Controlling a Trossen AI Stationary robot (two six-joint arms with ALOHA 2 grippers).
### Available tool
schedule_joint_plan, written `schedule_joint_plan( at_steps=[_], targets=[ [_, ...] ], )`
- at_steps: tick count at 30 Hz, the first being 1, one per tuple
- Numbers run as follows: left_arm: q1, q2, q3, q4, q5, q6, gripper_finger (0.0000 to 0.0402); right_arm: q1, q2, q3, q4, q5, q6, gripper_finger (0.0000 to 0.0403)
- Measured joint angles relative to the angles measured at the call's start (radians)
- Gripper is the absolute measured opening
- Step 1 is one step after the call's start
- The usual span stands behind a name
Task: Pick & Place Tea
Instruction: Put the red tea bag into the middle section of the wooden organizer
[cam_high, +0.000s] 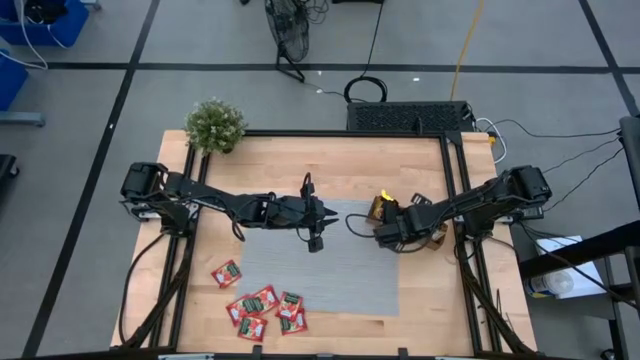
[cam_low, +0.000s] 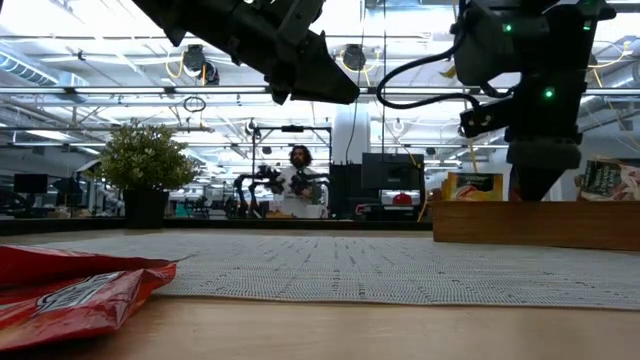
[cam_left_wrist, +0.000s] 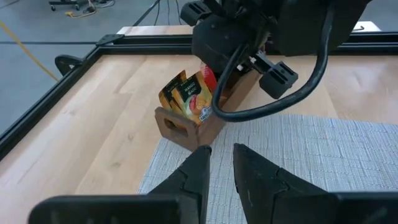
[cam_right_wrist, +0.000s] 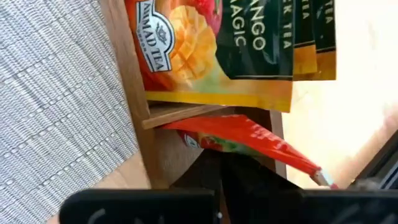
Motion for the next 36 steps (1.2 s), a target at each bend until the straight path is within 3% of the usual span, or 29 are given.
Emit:
schedule_joint_plan(
  at_steps=[5,11,19,25,30,36],
  targets=[
    [0.000,0.000,0.000,0.000,0.000,0.000,0.0079,0.000,0.000,0.001,0.005,-0.074,-0.004,0.0000],
    [0.000,0.000,0.000,-0.001,0.000,0.000,0.0079,-0.001,0.000,0.001,0.005,-0.086,-0.041,0.0006],
    [-0.001,0.000,0.000,-0.001,0.000,0.000,0.0079,-0.001,-0.018,0.011,-0.006,-0.078,-0.068,0.0087],
    [-0.001,0.000,0.000,-0.001,0.000,0.000,0.0079,-0.001,-0.071,0.094,-0.056,-0.059,-0.110,0.0139],
    [-0.001,0.000,0.000,-0.001,0.000,-0.001,0.0078,-0.005,-0.130,0.118,-0.113,0.006,-0.270,0.0152],
    [-0.001,0.000,0.000,-0.008,0.000,-0.002,0.0079,-0.051,-0.174,0.117,-0.105,-0.028,-0.550,0.0149]
  ],
)
